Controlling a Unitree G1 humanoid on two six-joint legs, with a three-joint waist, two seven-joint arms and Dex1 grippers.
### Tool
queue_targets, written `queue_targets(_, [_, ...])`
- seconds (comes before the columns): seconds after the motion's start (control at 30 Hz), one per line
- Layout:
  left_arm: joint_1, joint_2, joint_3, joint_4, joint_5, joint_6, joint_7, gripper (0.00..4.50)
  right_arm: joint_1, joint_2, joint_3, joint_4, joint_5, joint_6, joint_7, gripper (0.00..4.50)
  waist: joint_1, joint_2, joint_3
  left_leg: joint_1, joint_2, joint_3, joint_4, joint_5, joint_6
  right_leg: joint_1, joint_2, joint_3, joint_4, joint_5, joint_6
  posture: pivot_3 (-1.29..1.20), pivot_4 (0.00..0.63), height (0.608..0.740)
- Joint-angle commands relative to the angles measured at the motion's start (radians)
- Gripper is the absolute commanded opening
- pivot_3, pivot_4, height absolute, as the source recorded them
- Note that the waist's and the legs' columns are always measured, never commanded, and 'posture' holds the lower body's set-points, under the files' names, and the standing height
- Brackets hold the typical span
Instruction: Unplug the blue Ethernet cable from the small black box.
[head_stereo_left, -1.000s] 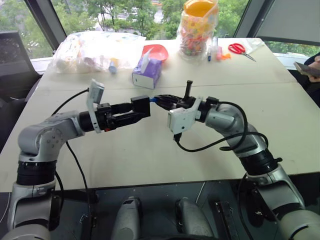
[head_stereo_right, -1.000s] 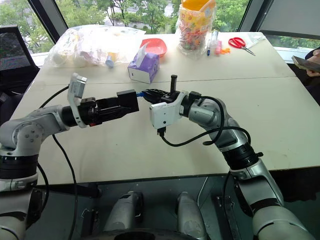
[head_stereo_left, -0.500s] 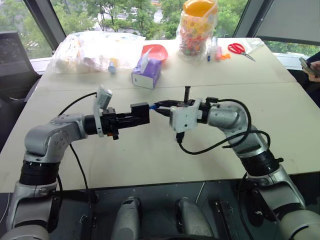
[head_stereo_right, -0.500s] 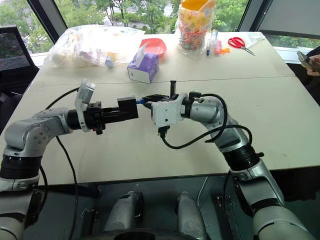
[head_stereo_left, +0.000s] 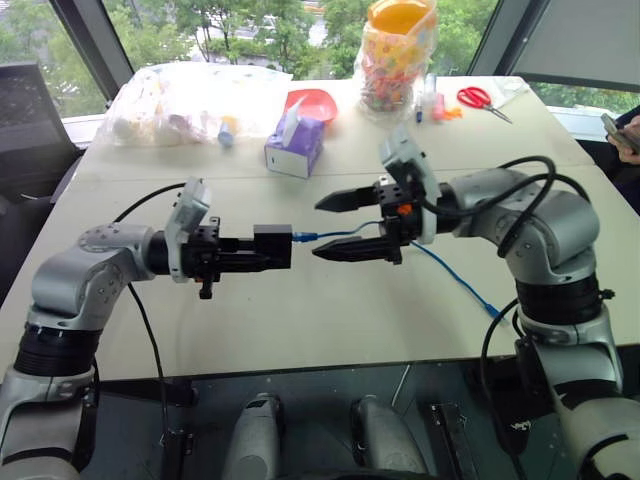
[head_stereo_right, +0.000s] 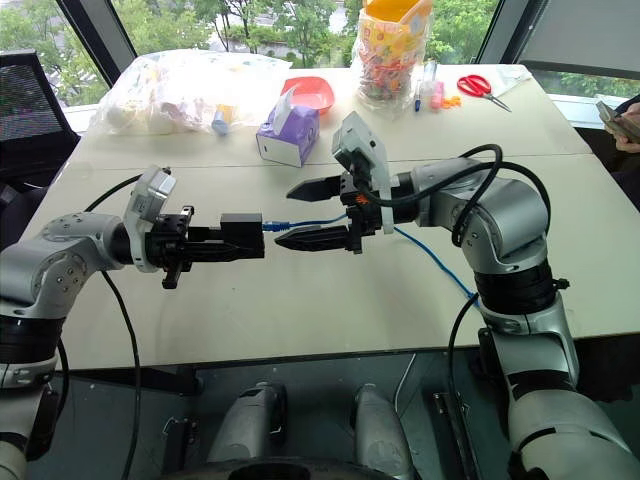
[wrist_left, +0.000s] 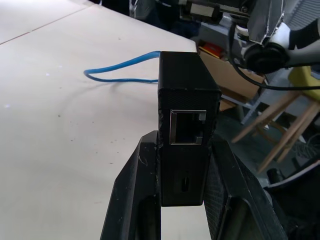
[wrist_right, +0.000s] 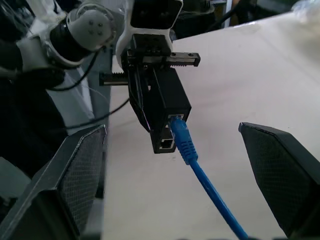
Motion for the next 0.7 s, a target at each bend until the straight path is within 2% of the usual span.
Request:
queue_targets(0.03, [-0.026, 0.006, 0.011, -0.026, -0.004, -0.013, -0.012, 0.49, -0.026, 0.028, -0.035, -0.007, 0.083, 0.075, -0.033, 4.42, 0.001, 0.000, 0.000, -0.001, 0.000, 0.000, 0.000, 0.000, 0.000, 0.000, 0.000, 0.000, 0.000, 0.000, 0.000, 0.00, 0.150, 0.735])
queue_targets(0.1, [-0.031, 0.005, 0.010, -0.028, -0.006, -0.009, -0.009, 0.49, -0.030, 0.044, -0.044, 0.004, 0.106, 0.096, -0.054, 4.42, 0.000, 0.000, 0.000, -0.001, 0.000, 0.000, 0.000, 0.000, 0.000, 0.000, 0.000, 0.000, 0.000, 0.000, 0.000, 0.00, 0.150, 0.735])
queue_targets(0.2, [-0.034, 0.004, 0.011, -0.033, -0.009, -0.003, -0.006, 0.49, -0.032, 0.052, -0.047, 0.009, 0.127, 0.109, -0.073, 3.60, 0.001, 0.000, 0.000, -0.001, 0.000, 0.000, 0.000, 0.000, 0.000, 0.000, 0.000, 0.000, 0.000, 0.000, 0.000, 0.00, 0.150, 0.735])
queue_targets(0.33, [-0.038, -0.001, 0.012, -0.042, -0.017, 0.009, 0.005, 0.49, -0.031, 0.073, -0.032, 0.013, 0.135, 0.114, -0.108, 1.69, 0.000, 0.000, 0.000, -0.001, 0.000, 0.000, 0.000, 0.000, 0.000, 0.000, 0.000, 0.000, 0.000, 0.000, 0.000, 0.00, 0.150, 0.735])
queue_targets(0.7, [-0.033, -0.009, 0.015, -0.059, -0.023, 0.024, 0.013, 0.49, -0.029, 0.082, -0.017, 0.008, 0.152, 0.136, -0.131, 1.69, 0.000, 0.000, 0.000, -0.001, 0.000, 0.000, 0.000, 0.000, 0.000, 0.000, 0.001, 0.000, 0.000, 0.000, 0.001, 0.00, 0.150, 0.735])
